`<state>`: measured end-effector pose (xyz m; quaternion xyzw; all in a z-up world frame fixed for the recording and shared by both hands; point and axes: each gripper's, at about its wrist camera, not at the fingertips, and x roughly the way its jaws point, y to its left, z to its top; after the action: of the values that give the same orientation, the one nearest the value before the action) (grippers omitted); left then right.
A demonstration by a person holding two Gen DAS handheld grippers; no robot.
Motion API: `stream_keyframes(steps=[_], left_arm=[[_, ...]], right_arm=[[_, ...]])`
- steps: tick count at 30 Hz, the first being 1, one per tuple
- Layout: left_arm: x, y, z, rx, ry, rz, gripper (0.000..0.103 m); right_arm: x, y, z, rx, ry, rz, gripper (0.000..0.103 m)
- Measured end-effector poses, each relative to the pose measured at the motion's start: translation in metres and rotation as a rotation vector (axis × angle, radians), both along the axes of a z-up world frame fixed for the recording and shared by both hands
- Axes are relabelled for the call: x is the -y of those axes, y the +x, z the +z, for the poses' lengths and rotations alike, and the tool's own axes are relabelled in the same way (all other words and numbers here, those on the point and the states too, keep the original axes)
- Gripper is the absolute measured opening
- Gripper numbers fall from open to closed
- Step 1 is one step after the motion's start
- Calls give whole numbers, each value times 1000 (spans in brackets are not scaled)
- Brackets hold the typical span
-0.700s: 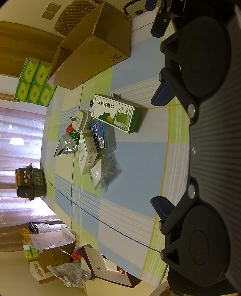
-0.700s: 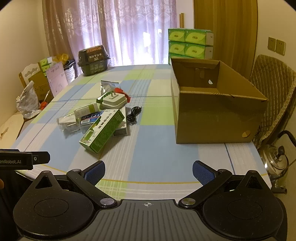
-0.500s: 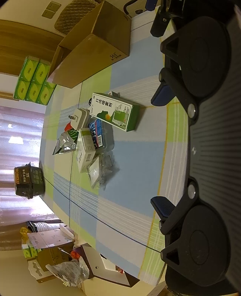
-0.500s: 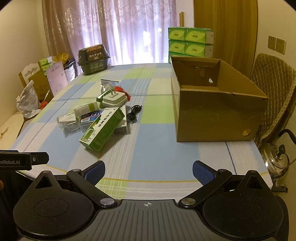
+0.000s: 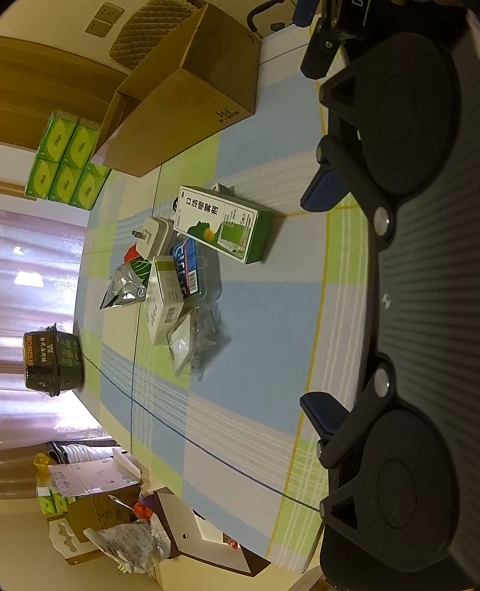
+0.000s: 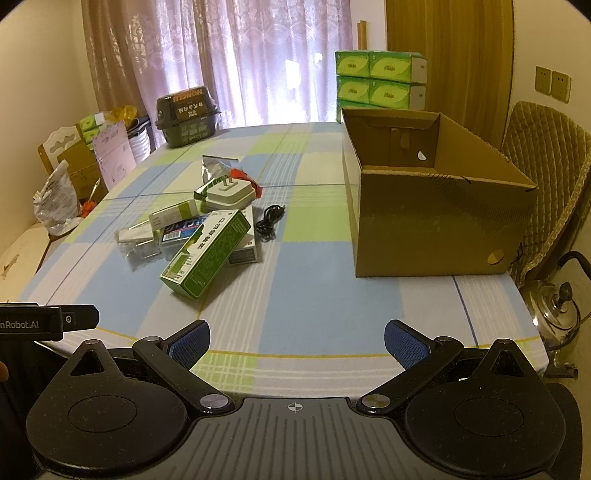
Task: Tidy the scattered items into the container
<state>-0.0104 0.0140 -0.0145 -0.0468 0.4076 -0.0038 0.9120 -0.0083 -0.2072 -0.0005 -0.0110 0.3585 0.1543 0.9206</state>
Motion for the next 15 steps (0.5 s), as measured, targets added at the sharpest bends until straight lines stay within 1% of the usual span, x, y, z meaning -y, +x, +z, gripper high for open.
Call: stream_keyframes(steps=[15], left_arm=[[-2,-2,1,3,-14,6,102]], right_arm=[[1,0,-1,-5,3,1,103]])
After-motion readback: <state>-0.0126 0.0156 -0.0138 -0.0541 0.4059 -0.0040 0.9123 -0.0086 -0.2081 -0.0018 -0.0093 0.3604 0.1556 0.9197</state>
